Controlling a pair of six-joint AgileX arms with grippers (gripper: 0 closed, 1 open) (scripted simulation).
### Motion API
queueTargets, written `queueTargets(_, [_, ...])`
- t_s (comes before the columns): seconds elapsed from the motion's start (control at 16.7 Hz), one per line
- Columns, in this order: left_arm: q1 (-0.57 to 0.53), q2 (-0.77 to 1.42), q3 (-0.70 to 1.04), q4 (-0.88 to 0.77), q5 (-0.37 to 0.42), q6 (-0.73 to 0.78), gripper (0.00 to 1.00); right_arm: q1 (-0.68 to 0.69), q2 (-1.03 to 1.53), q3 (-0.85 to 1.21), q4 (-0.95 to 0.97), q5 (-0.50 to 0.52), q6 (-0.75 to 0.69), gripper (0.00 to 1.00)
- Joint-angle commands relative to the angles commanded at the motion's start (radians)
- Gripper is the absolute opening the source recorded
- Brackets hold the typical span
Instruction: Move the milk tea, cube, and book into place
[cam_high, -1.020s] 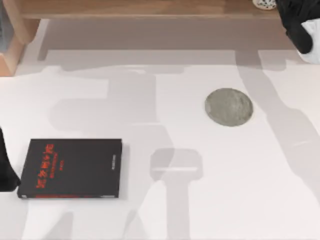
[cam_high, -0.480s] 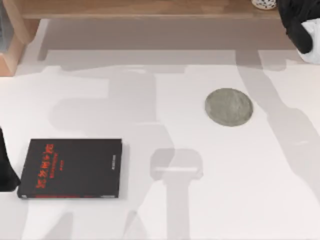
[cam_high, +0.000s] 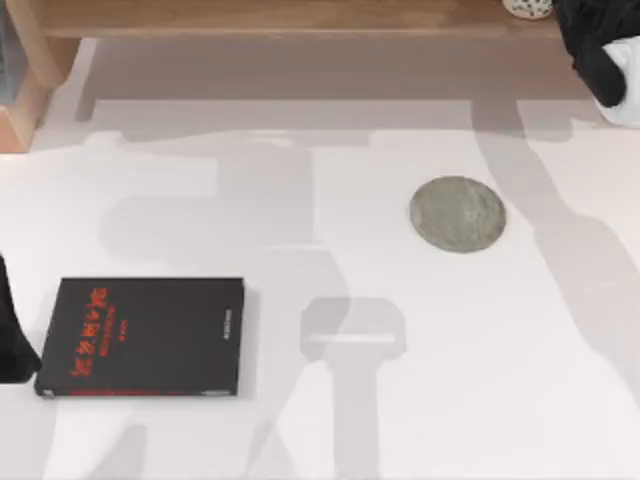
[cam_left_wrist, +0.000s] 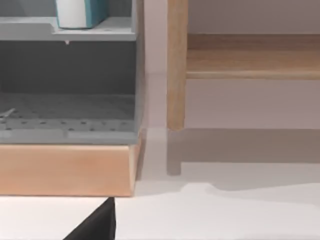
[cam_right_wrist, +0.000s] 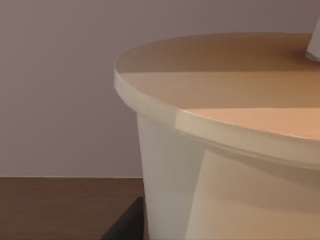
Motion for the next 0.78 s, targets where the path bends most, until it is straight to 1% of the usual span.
queueTargets(0.3, [0.0,0.0,0.0,0.0,0.0,0.0,1.0,0.014,-0.039,-0.037,0.015,0.01,0.002,0.0])
queueTargets(0.6, [0.0,0.0,0.0,0.0,0.0,0.0,1.0,0.04,-0.205,-0.263,0.048,0.036,0.002,0.0])
queueTargets(0.78, [0.0,0.0,0.0,0.0,0.0,0.0,1.0,0.059,-0.275,-0.345,0.068,0.052,0.003,0.0])
